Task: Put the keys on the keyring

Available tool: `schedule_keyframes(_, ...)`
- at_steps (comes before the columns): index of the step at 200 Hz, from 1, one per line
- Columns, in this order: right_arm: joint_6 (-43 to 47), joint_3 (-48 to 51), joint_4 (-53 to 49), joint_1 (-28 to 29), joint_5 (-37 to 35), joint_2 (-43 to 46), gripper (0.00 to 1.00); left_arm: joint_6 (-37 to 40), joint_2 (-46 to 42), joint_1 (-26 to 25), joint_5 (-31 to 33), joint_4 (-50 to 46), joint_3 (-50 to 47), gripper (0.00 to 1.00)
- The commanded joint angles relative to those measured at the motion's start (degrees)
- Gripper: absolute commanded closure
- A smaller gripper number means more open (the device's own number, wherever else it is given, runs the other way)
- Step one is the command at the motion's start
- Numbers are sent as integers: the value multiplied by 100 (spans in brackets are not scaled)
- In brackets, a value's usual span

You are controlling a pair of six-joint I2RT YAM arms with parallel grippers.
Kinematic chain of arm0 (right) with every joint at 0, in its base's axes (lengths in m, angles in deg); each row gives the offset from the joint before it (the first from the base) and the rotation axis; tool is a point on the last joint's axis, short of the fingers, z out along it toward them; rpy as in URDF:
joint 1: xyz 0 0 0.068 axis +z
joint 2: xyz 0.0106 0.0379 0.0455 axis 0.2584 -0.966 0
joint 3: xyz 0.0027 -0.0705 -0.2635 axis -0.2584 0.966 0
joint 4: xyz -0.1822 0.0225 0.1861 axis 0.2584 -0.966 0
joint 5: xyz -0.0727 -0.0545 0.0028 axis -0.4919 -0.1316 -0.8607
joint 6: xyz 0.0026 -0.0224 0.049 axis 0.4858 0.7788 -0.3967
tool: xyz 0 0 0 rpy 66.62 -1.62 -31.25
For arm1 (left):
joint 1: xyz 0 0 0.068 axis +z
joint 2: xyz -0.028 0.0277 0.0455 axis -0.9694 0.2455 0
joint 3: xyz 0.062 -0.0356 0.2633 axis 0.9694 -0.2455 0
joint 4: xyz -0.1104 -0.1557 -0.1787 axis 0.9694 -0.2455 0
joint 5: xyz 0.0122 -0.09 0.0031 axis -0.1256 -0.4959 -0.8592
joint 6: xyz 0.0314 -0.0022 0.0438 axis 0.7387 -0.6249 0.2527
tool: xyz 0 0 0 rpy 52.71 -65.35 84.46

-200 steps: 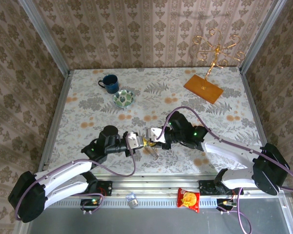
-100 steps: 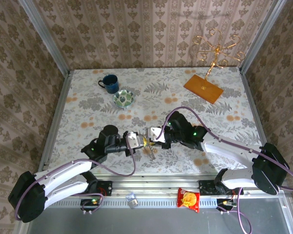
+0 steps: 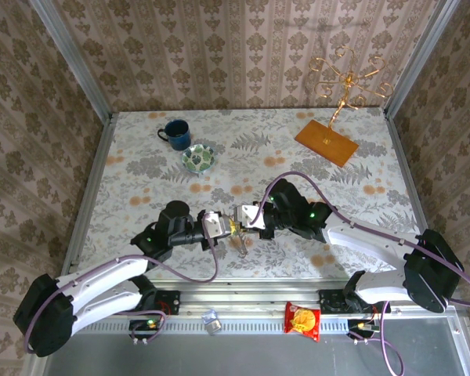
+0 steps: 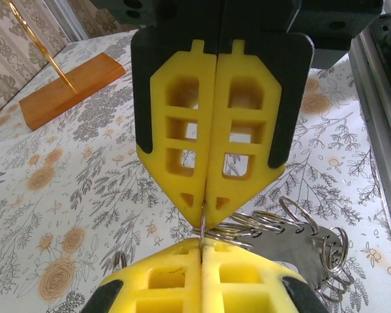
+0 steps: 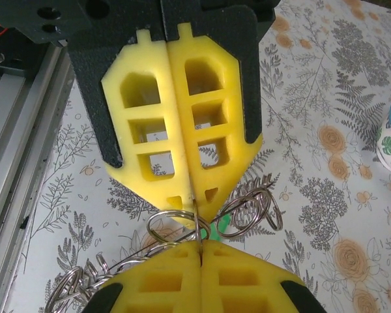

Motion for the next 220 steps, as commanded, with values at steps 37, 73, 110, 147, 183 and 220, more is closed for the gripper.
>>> schedule_keyframes(37,-331,-102,496,65,526,-94,100,-334,182,-76,-143,1139,-165,89)
schedule_keyframes(73,-385,-93,538,65,593,-112,100,-418,252,-80,-164,1318,-244,89)
schedule_keyframes(110,-399,-89,518,65,518,-105,100,-434,214,-80,-231,1370,-277,100)
schedule_keyframes(147,-1049,241,755,-250,141,390,65,-491,84,-84,0,1370,-371,100)
schedule_keyframes(183,-1794,482,625,-391,-26,921,49,-539,50,-148,350,1263,-352,100)
schedule_keyframes(220,-3366,478,1001,9,-780,798,43,-554,169,-273,575,1200,-271,100)
